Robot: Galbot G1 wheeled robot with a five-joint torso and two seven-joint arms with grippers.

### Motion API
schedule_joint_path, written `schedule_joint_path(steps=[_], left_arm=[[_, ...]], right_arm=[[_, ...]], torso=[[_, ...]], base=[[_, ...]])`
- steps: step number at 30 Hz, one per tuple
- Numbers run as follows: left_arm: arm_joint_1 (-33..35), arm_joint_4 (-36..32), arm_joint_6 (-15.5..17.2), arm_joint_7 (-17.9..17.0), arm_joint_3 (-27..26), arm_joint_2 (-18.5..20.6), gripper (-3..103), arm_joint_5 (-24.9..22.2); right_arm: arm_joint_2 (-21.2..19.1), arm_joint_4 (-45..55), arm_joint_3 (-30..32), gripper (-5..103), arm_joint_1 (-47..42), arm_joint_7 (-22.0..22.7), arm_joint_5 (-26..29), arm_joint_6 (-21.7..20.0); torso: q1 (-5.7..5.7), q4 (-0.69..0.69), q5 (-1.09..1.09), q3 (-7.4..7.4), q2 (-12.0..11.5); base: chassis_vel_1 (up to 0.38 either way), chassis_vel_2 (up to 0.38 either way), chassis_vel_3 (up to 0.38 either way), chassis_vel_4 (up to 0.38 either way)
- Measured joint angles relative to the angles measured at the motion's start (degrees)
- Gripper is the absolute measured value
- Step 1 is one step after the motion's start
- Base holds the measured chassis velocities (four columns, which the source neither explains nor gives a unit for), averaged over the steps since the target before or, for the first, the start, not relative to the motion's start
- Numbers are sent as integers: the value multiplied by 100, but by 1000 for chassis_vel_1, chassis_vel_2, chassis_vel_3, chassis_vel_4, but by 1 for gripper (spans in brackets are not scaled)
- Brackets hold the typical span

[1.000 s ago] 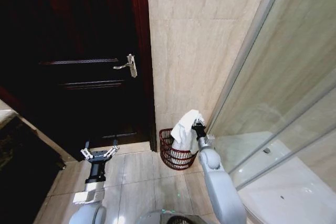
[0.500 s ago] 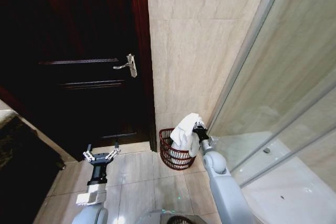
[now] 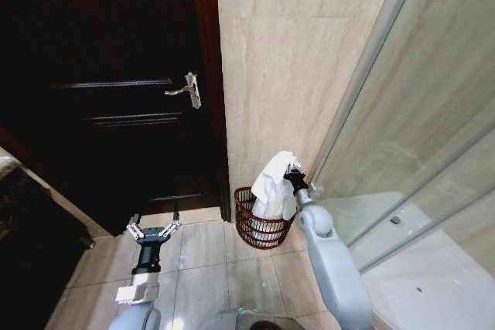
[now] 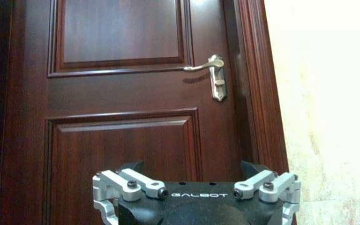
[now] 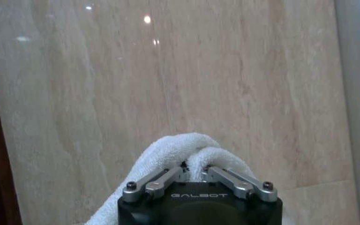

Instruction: Discard the used towel into the hamper.

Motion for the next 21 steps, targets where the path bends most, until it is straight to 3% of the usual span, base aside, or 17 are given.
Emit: schedule_joint_path(steps=[21], left_arm=[[-177, 121, 109, 12, -37, 78, 100, -69]], right_arm=[[104, 129, 60, 4, -340, -117, -278, 381]], torso=[[-222, -1, -1, -309, -528]], base=[[0, 0, 0, 0]])
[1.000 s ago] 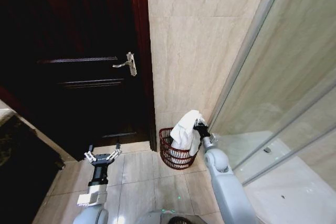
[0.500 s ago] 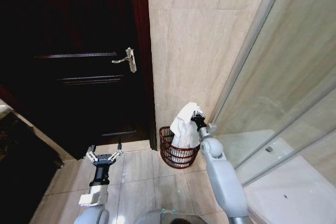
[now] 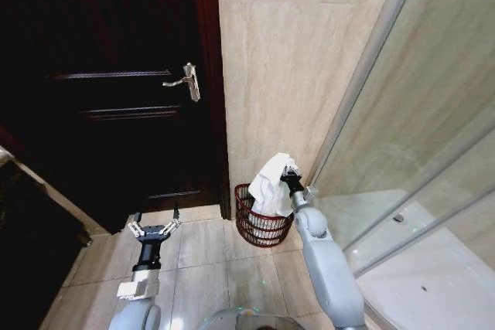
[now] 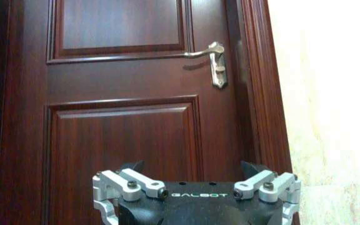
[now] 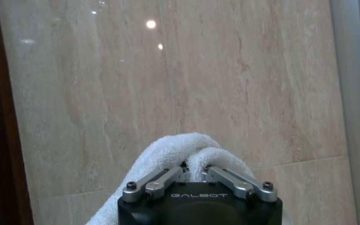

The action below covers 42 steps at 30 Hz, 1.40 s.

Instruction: Discard the used towel into the hamper.

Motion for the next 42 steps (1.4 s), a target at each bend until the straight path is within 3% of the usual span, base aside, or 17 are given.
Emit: schedule_joint_path(steps=[42], left_arm=[[-56, 28, 0, -6, 245, -155, 100, 229]], right_arm=[[-68, 1306, 208, 4, -1350, 35, -102, 225]], torso=[[-397, 0, 0, -615, -1013]], base=[[-18, 19, 22, -18]])
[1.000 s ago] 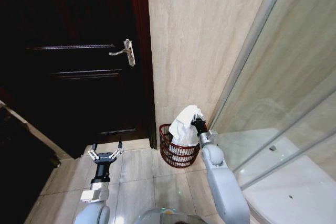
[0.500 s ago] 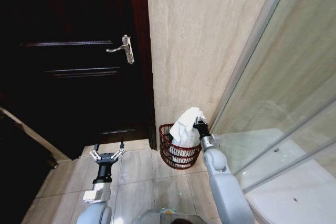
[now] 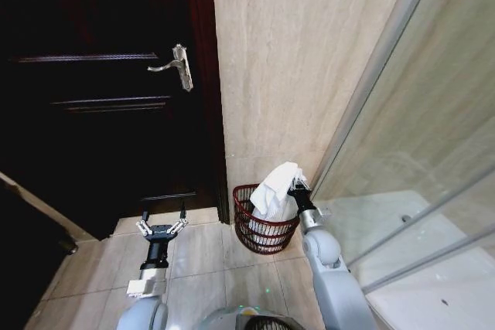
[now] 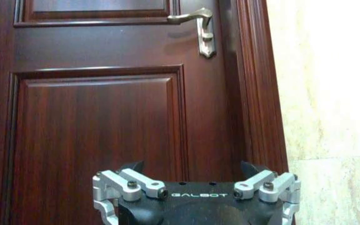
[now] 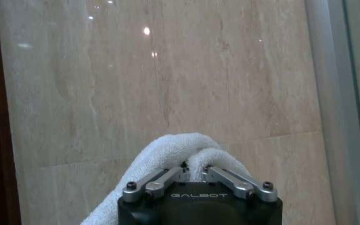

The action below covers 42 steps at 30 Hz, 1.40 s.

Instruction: Discard the used towel into the hamper.

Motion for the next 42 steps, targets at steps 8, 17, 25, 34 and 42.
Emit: schedule_joint_path(steps=[8, 17, 25, 34, 42], left_arm=[[-6, 9, 2, -14, 31, -12, 100, 2], [-24, -1, 64, -147, 178, -14, 100, 130], [-50, -43, 112, -270, 369, 14, 100, 146], [-55, 18, 91, -366, 440, 49, 100, 146], [-53, 90, 29, -366, 329, 53, 100, 93]], right_arm=[[11, 169, -25, 4, -159, 37, -3, -6], [-49, 345, -29, 4, -199, 201, -29, -104], [-616, 985, -101, 4, -325, 766, 436, -1391], [-1249, 1202, -359, 4, -23, 1198, 1480, -3223], [-1659, 902, -881, 4, 582, 1895, 2517, -3951]], torso=[[-78, 0, 0, -120, -201], [-98, 0, 1, -191, -290], [-93, -1, 1, -186, -277], [-83, -1, 1, -172, -256], [-80, 1, 1, -165, -245]], base=[[-12, 16, 19, -18], [-13, 16, 16, -15], [0, 0, 0, 0], [0, 0, 0, 0], [0, 0, 0, 0]])
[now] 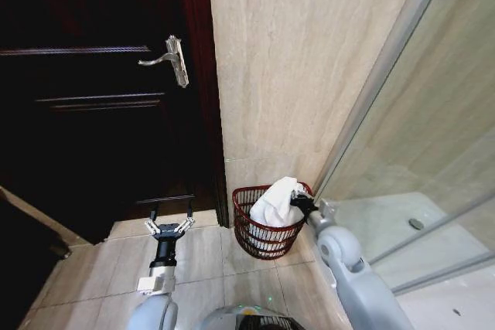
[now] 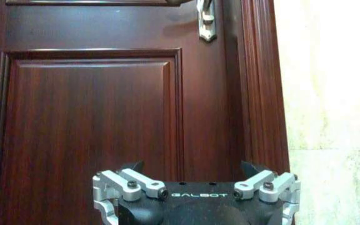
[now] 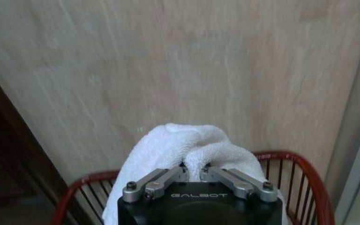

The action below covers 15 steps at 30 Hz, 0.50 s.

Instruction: Discard the used towel into the hamper.

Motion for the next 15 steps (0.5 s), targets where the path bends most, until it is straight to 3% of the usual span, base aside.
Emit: schedule_joint_path(steps=[4, 7, 11, 15], left_arm=[[-6, 68, -37, 5, -10, 1, 100, -18], [-25, 96, -48, 9, -32, 4, 100, -51], [-58, 148, -64, 20, -84, 7, 100, -90], [-84, 211, -108, 30, -144, 9, 100, -115]], right_arm=[[-209, -291, -322, 4, 426, 676, 1061, -356], [-320, -593, -605, 4, 650, 956, 1480, -374], [-328, -1082, -895, 4, 977, 1251, 1925, -407], [-251, -1575, -1104, 4, 1269, 1289, 1988, -428]], torso=[[2, -1, -1, 3, 7], [3, -1, -1, 5, 10], [4, -1, 0, 7, 13], [5, -1, 0, 9, 14]], base=[[0, 0, 0, 0], [0, 0, 0, 0], [0, 0, 0, 0], [0, 0, 0, 0]])
